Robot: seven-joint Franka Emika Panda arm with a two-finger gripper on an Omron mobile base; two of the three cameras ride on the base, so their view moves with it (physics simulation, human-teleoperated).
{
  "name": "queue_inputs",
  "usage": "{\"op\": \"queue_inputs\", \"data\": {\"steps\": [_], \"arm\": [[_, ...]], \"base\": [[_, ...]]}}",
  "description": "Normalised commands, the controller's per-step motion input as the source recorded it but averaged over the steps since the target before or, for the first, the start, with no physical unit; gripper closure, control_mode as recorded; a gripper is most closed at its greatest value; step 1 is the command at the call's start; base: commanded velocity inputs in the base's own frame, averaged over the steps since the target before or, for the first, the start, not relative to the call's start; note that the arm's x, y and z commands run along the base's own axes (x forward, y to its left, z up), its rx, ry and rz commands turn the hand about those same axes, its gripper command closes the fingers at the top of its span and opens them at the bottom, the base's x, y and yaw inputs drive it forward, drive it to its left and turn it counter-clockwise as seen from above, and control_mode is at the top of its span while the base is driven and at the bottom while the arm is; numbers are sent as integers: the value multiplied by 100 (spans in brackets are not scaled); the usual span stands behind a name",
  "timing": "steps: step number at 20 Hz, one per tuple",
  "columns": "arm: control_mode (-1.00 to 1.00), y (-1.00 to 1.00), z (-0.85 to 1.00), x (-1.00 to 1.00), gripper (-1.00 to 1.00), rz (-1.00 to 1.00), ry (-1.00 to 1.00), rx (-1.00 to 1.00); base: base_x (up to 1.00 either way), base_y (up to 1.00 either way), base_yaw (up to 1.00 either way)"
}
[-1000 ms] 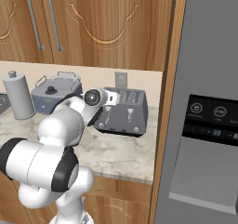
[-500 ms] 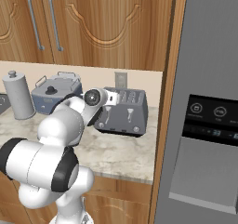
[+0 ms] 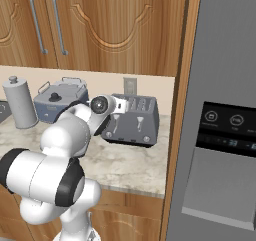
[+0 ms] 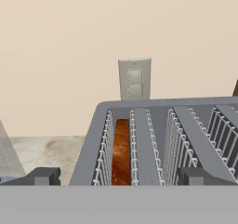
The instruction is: Start the toaster. Once the lever pops up, take the bread to the plate on the dining counter.
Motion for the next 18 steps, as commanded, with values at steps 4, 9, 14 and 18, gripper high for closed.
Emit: {"op": "queue_inputs", "data": {"steps": [4, 9, 14, 18], "arm": [[-100, 0, 0, 0, -100, 0, 0, 0], [-100, 0, 0, 0, -100, 0, 0, 0], [-100, 0, 0, 0, -100, 0, 0, 0], [-100, 0, 0, 0, -100, 0, 0, 0]], "base": [[0, 0, 0], [0, 0, 0], [0, 0, 0], [0, 0, 0]]}}
